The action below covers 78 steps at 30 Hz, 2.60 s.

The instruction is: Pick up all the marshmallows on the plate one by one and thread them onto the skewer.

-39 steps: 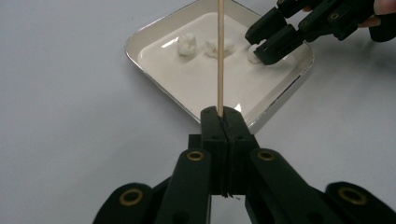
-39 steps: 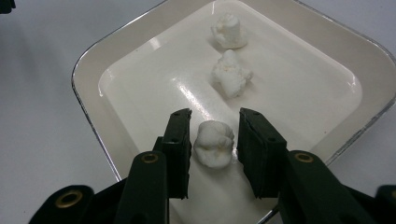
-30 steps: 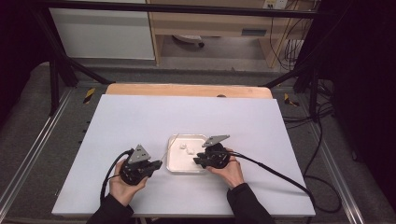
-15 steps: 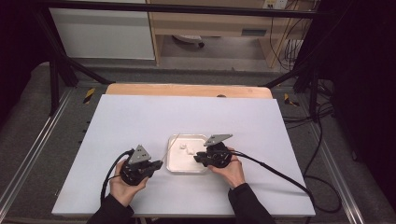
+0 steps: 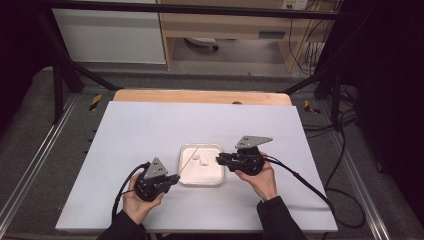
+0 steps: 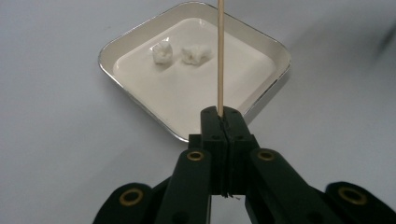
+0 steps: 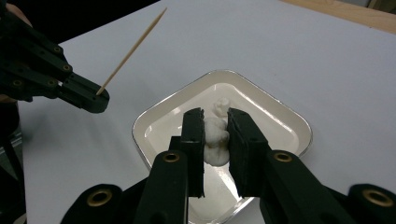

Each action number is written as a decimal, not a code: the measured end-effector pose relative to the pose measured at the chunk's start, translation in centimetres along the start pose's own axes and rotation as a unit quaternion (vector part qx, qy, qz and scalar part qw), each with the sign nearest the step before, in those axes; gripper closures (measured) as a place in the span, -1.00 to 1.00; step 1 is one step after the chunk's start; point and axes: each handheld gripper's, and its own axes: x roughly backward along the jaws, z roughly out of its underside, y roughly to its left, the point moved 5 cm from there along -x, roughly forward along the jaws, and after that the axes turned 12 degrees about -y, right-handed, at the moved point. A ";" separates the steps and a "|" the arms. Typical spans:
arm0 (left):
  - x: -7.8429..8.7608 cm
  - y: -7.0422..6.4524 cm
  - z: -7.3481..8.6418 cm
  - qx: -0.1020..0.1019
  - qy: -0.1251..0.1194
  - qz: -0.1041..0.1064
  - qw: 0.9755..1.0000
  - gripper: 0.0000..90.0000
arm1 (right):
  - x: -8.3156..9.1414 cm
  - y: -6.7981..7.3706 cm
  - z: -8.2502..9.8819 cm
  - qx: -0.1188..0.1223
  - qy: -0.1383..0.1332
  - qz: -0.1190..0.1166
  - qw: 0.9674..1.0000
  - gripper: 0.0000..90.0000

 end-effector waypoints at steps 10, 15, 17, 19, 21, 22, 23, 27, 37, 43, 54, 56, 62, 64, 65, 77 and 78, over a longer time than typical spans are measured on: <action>-1.1 -1.7 -0.1 -0.015 0.008 0.016 1.000 0.98 | 2.9 -0.4 -0.6 -0.023 -0.039 0.003 0.999 0.71; -1.5 -2.4 -0.2 -0.019 0.009 0.023 1.000 0.98 | 3.7 -0.1 -1.4 -0.039 -0.066 -0.007 0.997 0.72; -1.7 -2.6 -0.2 -0.022 0.011 0.026 0.999 0.98 | 3.9 0.0 -1.7 -0.043 -0.074 -0.012 0.996 0.72; -1.9 -2.8 -0.3 -0.025 0.011 0.028 0.999 0.98 | 4.0 0.0 -1.8 -0.048 -0.082 -0.014 0.995 0.72; -1.9 -3.0 -0.3 -0.026 0.011 0.029 0.999 0.98 | 4.1 0.0 -2.0 -0.052 -0.087 -0.016 0.995 0.72; -2.0 -3.1 -0.3 -0.028 0.011 0.030 0.999 0.98 | 4.1 0.1 -2.1 -0.055 -0.088 -0.019 0.994 0.73; -2.0 -3.2 -0.3 -0.029 0.010 0.031 0.999 0.98 | 4.0 0.1 -2.2 -0.058 -0.090 -0.017 0.994 0.73; -1.9 -3.4 -0.4 -0.032 0.009 0.034 0.999 0.98 | 3.7 0.1 -2.4 -0.066 -0.094 -0.024 0.993 0.73; -1.9 -3.8 -0.5 -0.038 0.005 0.038 0.999 0.98 | 2.5 0.2 -2.5 -0.098 -0.106 -0.044 0.988 0.74; -1.9 -3.8 -0.5 -0.039 0.004 0.038 0.999 0.98 | 2.1 0.3 -2.4 -0.104 -0.102 -0.047 0.988 0.74; -2.0 -3.8 -0.4 -0.041 0.008 0.036 0.998 0.98 | 1.9 0.7 -2.1 -0.108 -0.098 -0.062 0.987 0.78; -2.0 -3.8 -0.3 -0.043 0.009 0.035 0.998 0.98 | 1.8 0.7 -2.1 -0.109 -0.096 -0.065 0.987 0.78; -2.0 -3.8 -0.3 -0.053 0.008 0.030 0.998 0.98 | 1.8 1.0 -1.9 -0.110 -0.094 -0.071 0.987 0.81; -2.0 -3.8 -0.2 -0.055 0.008 0.030 0.998 0.98 | 1.7 1.1 -1.9 -0.109 -0.097 -0.076 0.986 0.82; -2.0 -3.8 -0.2 -0.056 0.007 0.029 0.998 0.98 | 1.8 1.2 -1.9 -0.110 -0.097 -0.078 0.986 0.82; -2.0 -3.8 -0.1 -0.067 0.006 0.024 0.997 0.98 | 1.5 1.7 -1.8 -0.115 -0.103 -0.095 0.983 0.84; -2.0 -3.7 -0.1 -0.065 0.006 0.024 0.998 0.98 | 1.5 1.8 -1.7 -0.115 -0.102 -0.096 0.983 0.85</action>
